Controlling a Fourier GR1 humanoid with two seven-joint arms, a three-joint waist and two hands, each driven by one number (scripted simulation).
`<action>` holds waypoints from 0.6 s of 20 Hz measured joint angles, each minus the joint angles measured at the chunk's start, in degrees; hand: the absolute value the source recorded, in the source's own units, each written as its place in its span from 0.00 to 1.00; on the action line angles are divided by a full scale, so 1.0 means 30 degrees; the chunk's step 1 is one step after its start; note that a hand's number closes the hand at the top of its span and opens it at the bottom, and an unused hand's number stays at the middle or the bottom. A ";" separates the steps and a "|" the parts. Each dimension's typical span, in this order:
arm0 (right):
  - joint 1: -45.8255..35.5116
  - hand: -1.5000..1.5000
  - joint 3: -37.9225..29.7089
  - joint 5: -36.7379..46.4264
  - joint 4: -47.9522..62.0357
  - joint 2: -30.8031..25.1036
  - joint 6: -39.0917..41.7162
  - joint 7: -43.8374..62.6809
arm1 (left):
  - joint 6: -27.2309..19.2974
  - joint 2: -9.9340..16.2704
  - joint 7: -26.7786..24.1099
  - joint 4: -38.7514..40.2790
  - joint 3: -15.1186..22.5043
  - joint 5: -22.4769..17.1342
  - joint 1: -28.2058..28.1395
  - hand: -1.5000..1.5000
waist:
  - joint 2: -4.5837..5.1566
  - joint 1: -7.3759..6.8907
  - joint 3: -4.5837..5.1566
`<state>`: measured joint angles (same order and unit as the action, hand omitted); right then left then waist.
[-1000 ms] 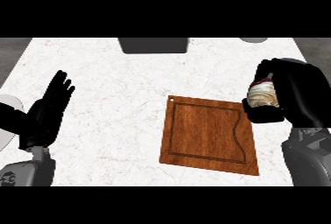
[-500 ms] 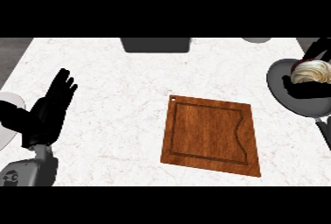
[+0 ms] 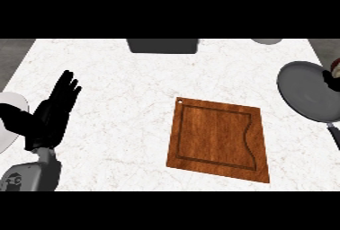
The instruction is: Pick the cupcake from the cutting board and place it in the pan
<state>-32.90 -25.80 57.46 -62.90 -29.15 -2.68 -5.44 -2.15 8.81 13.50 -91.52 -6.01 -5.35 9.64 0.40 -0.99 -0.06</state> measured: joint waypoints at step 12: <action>-0.2857 1.00 -0.1009 -0.0402 1.1823 -0.1715 -0.4731 -0.6395 | 0.0035 -0.0211 0.0283 -0.0150 0.0302 0.0071 0.0473 0.50 | 0.0203 -0.0525 -0.0047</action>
<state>-41.47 -28.83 56.25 -27.43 -34.29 -16.87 -24.62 -2.04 8.18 14.35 -91.97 -5.10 -5.14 11.05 1.01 -2.57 -0.20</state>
